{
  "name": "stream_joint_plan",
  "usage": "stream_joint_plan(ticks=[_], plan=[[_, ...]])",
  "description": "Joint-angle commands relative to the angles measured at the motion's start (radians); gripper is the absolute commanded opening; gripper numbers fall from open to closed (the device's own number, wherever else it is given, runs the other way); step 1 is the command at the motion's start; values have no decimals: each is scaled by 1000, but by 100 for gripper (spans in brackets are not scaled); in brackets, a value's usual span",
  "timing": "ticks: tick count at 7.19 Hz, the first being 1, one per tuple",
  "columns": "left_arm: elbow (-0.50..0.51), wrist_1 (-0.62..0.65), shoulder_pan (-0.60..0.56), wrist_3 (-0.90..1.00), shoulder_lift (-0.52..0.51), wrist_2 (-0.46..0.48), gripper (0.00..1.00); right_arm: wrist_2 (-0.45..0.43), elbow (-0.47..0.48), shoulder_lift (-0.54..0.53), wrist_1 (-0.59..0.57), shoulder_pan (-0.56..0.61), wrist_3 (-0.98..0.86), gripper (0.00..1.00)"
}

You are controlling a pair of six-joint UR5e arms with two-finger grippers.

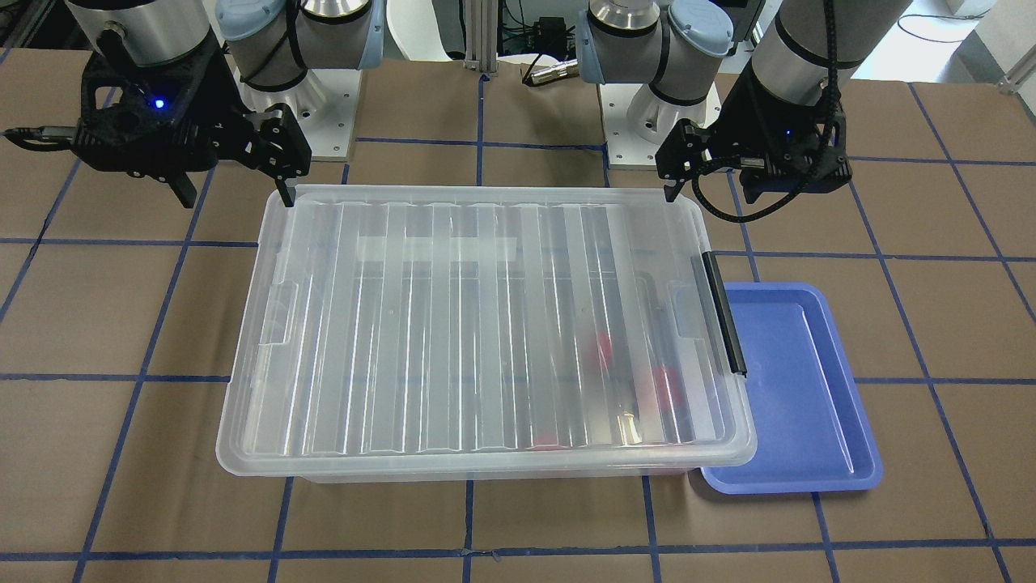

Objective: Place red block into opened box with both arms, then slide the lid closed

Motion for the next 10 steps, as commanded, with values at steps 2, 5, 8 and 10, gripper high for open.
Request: stream_joint_plan(ticks=[2, 5, 8, 10], plan=[[1, 0, -2, -5, 2, -5, 100, 0, 7, 9, -15, 8, 2, 100], [7, -3, -2, 1, 10, -9, 100, 3, 1, 9, -14, 6, 7, 100], [13, -15, -2, 9, 31, 41, 100, 3, -1, 9, -14, 6, 7, 100], [4, -15, -2, 9, 33, 42, 100, 1, -1, 9, -14, 6, 7, 100]])
